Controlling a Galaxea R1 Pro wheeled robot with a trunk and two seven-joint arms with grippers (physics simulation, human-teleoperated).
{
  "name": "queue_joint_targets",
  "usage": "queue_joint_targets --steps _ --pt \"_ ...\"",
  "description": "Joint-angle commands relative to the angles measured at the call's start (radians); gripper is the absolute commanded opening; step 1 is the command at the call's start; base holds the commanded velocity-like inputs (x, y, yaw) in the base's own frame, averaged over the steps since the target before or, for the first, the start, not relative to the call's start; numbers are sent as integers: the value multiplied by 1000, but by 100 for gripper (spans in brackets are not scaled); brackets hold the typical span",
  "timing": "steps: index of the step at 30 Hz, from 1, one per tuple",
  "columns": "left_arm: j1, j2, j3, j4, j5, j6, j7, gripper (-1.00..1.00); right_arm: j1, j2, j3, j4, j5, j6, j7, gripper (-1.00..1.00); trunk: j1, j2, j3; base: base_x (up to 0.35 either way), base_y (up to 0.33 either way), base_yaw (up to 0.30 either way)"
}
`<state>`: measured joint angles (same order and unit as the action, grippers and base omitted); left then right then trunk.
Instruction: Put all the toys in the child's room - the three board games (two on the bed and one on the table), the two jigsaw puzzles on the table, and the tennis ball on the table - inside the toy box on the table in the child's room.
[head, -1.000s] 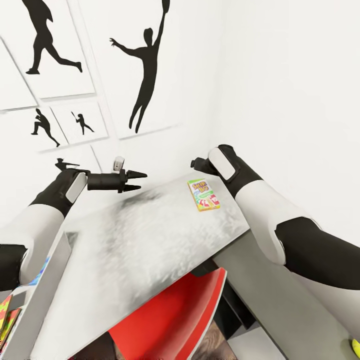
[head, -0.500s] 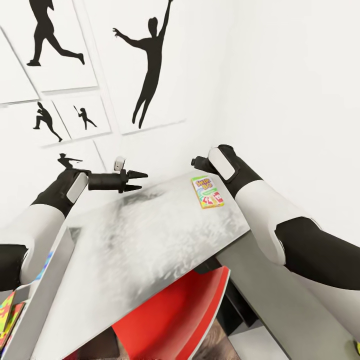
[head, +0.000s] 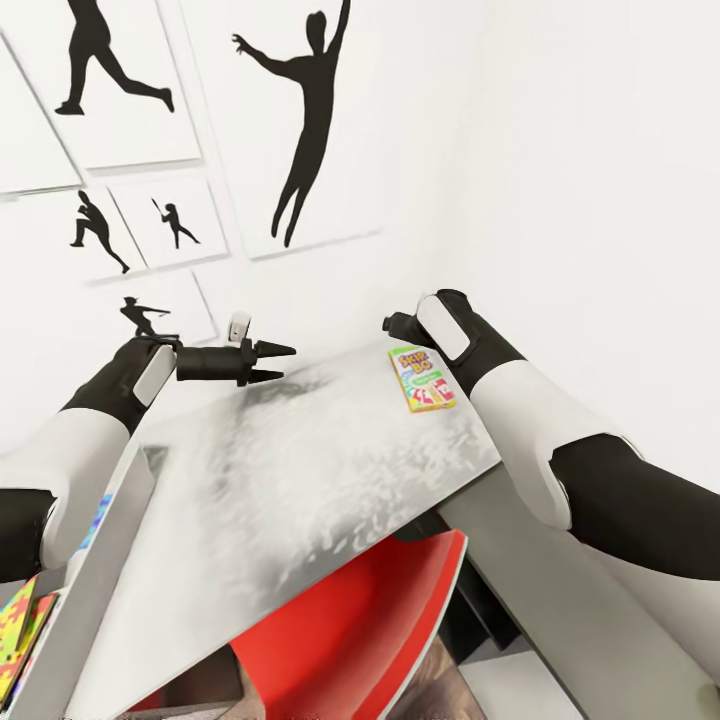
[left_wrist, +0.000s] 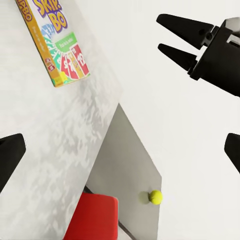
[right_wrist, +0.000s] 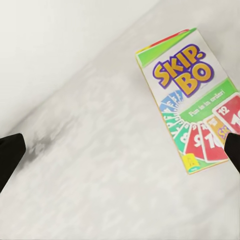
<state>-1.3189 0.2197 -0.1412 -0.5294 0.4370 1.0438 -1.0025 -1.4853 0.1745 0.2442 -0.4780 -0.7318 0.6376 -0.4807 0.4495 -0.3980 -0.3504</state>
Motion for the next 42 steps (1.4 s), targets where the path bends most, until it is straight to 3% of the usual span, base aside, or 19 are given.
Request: queue_joint_targets --steps 1,16,26,42 --pt "-1 1 -5 0 2 3 -4 100 -1 0 3 -1 -8 2 -8 100 1 -2 -4 0 0 67" --pt "-1 -2 -5 0 2 3 -4 100 -3 0 6 -2 -7 1 -19 100 1 -2 -28 0 0 67" --pt "-1 -5 -5 0 2 3 -4 100 -10 0 3 -3 33 3 -22 100 1 -2 -44 0 0 67" --pt "-1 -9 -5 0 0 3 -4 100 -6 0 1 -14 40 13 -81 100 1 -2 -56 0 0 5"
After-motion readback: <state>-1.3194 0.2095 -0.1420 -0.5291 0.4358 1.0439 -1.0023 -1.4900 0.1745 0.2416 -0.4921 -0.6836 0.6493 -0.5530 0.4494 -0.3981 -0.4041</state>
